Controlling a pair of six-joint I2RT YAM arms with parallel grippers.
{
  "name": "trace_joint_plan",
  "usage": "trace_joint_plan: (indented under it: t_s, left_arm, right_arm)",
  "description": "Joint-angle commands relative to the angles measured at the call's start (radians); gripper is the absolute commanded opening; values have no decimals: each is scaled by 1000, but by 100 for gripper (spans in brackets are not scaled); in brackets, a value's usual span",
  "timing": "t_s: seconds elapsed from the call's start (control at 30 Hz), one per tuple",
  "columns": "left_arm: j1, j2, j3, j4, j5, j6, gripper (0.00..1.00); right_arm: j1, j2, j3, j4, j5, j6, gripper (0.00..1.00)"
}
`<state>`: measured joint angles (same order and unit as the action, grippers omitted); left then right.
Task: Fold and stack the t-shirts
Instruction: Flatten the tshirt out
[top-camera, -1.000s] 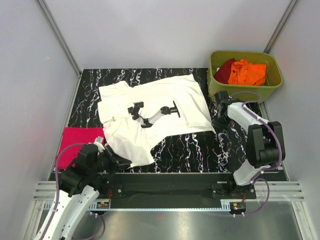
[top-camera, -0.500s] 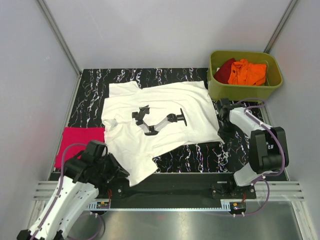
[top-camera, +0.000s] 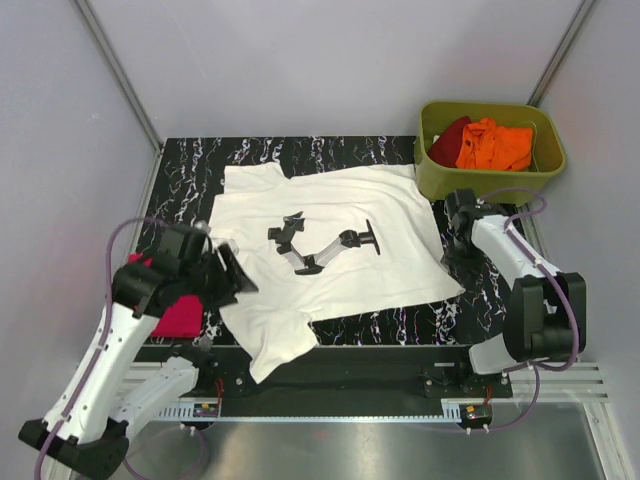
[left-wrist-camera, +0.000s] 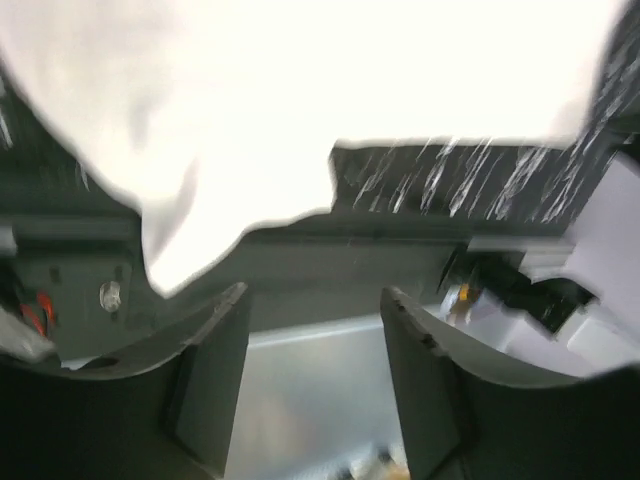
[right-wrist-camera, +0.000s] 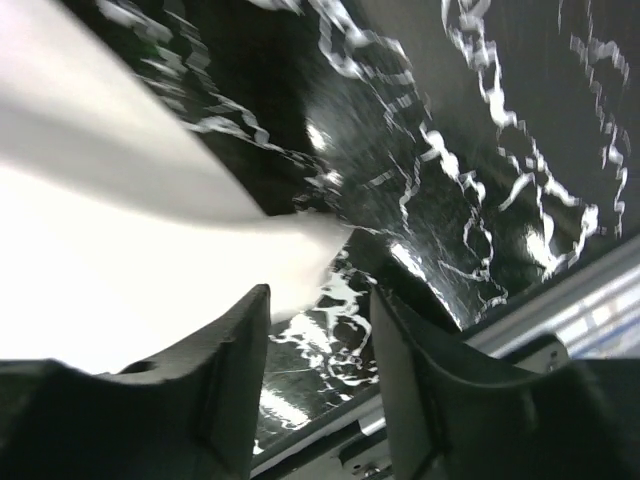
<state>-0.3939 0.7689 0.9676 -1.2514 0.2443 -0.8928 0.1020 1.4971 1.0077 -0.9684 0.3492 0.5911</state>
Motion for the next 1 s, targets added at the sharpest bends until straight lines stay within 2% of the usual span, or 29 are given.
trace_joint_plan:
  t_s: [0.0, 0.13, 0.23, 0.37, 0.43, 0.57, 0.6, 0.7, 0.8, 0.97]
  left_arm:
    - [0, 155, 178, 107, -270, 176, 63]
    - [15, 370, 325, 243, -448, 255, 70]
    - [67, 498, 393, 321, -500, 311, 70]
    - [182, 607, 381, 463, -465, 339, 66]
    - [231, 684, 379, 538, -448, 344, 60]
    - [299, 840, 405, 650, -372, 365, 54]
    - [300, 907, 420, 685, -367, 386, 51]
    - [300, 1012, 439, 763, -387, 390, 51]
    - [303, 1064, 462, 820, -398, 391, 55]
    - [305, 1205, 523, 794, -384, 367, 59]
  right_arm:
    - [-1, -64, 109, 69, -50, -77, 54]
    - [33, 36, 221, 213, -212, -56, 57]
    - [111, 119, 379, 287, -213, -28, 58]
    - [185, 333, 622, 379, -168, -77, 58]
    - [188, 447, 692, 419, -162, -106, 58]
    - [176, 662, 958, 367, -134, -128, 57]
    - [174, 696, 983, 370, -144, -116, 57]
    - [174, 802, 1071, 387, -141, -128, 57]
    - [179, 874, 1147, 385, -136, -167, 57]
    - [183, 946, 1192, 401, -125, -209, 57]
